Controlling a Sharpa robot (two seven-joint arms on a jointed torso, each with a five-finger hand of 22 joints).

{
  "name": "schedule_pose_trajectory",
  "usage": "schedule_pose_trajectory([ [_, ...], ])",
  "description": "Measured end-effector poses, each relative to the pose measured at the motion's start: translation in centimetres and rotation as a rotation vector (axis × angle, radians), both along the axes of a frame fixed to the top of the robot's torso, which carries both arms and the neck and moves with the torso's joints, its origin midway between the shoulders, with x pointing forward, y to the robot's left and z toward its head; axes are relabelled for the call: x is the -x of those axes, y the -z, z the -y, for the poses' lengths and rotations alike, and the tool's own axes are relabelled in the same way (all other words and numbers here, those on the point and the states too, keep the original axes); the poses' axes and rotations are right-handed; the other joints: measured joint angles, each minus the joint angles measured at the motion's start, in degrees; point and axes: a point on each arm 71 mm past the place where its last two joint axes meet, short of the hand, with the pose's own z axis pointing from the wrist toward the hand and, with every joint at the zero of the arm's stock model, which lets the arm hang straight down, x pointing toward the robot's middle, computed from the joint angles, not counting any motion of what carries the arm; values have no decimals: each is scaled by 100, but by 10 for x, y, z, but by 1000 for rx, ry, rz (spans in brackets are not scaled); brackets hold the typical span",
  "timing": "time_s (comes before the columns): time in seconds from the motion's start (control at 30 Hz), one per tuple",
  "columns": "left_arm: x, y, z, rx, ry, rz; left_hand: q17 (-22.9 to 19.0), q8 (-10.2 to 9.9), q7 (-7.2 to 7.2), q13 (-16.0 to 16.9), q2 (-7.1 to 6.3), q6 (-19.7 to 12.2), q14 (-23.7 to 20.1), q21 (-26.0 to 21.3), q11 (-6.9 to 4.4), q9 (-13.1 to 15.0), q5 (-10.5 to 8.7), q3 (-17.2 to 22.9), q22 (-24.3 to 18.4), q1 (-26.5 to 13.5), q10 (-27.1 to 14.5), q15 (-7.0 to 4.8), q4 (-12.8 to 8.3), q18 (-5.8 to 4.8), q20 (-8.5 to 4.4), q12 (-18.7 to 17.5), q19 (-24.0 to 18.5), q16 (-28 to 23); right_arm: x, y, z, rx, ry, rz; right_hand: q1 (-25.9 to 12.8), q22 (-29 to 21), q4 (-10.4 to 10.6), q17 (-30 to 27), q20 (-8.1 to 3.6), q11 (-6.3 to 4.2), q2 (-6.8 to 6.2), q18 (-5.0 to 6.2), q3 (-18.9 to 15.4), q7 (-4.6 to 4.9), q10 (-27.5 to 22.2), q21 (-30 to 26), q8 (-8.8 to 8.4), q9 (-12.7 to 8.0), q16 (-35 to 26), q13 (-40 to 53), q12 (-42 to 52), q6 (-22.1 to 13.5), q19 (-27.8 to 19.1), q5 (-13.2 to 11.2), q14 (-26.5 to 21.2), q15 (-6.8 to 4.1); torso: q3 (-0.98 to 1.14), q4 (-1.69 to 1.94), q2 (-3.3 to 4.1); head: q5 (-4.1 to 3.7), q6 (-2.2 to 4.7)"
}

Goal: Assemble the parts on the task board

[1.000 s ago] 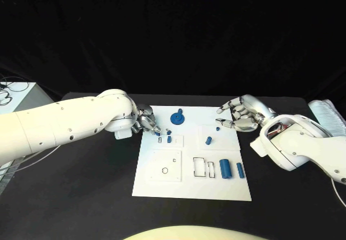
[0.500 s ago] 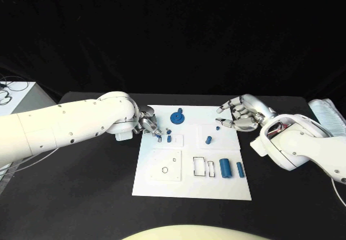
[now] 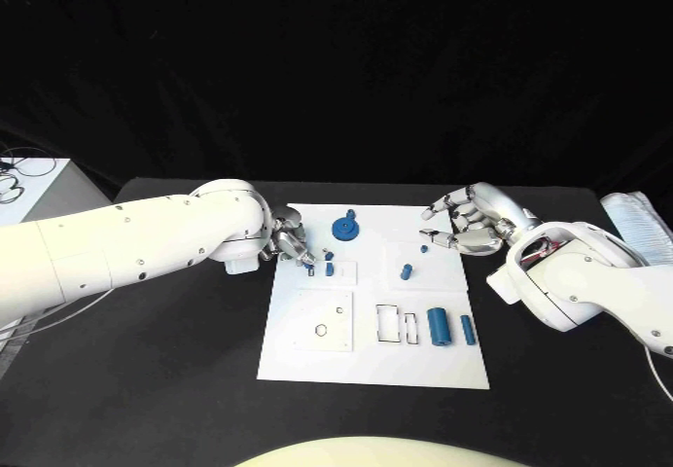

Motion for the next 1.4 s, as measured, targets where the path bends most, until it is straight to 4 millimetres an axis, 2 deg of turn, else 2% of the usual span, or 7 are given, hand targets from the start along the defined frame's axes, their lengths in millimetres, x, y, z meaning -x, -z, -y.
schedule_pose_trajectory([
  [0.77, 2, 4, 3, -13, 19, -15, 0, -7, 1, -1, 9, 0, 0, 0, 9, -13, 0, 0, -1, 9, 7, 0, 0, 0, 0, 0, 0, 0, 0, 0, 0, 0, 0, 0, 0, -2, 16, 4, 0, 0, 0, 0, 16, 0, 0, 0, 22, -1, 0, -1, 0, 0, 0, 34, 0, 0, -1, -2, -2, -10, -35],
  [1.4, 2, 6, 1, -21, 28, -30, 0, -12, -14, -7, 7, 15, 0, -1, 13, -23, -1, -15, -14, 7, 10, 1, -16, 0, 0, 0, 0, 0, 0, 0, 0, 1, -1, 0, 0, -3, 16, 3, 0, 0, 0, 0, 16, 0, 0, 0, 22, -2, 0, 4, 0, 0, 0, 33, 0, 0, -3, -1, -3, 1, -30],
])
